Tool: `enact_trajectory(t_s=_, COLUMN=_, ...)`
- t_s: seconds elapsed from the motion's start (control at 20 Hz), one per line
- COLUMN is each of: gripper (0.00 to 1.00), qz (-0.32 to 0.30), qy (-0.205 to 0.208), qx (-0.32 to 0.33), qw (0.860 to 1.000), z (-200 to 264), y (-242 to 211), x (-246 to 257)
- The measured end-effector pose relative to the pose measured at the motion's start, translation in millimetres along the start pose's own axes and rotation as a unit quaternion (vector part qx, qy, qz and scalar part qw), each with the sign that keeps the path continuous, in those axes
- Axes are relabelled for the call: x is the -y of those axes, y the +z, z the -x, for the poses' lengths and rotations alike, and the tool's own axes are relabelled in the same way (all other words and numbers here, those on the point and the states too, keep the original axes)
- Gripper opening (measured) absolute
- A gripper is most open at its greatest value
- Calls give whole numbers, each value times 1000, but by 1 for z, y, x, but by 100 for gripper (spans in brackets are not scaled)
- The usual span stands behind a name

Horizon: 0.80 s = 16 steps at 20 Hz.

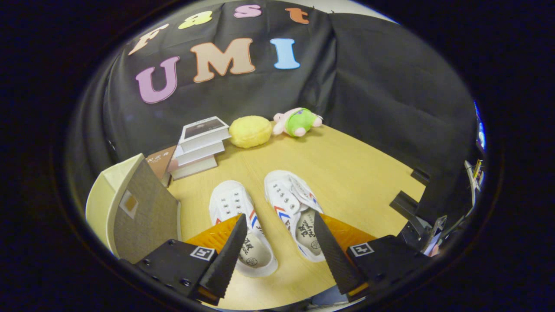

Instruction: Open the storage box then place both shoes into the box .Put the left shoe in first, then the right shoe, with the right side of both shoes facing outward in a uniform manner.

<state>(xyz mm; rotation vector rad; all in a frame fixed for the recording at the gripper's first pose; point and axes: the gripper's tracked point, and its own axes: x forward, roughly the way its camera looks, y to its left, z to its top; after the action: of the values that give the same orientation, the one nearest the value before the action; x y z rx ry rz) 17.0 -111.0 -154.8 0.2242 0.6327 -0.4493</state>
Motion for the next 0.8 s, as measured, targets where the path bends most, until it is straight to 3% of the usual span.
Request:
enact_trajectory(t_s=0.4, gripper=91, qz=6, qy=17, qx=-38, qw=999, z=-16, y=-30, x=-16)
enact_trajectory(t_s=0.8, gripper=91, qz=12, qy=27, qx=-34, qw=999, z=-18, y=-31, x=-22)
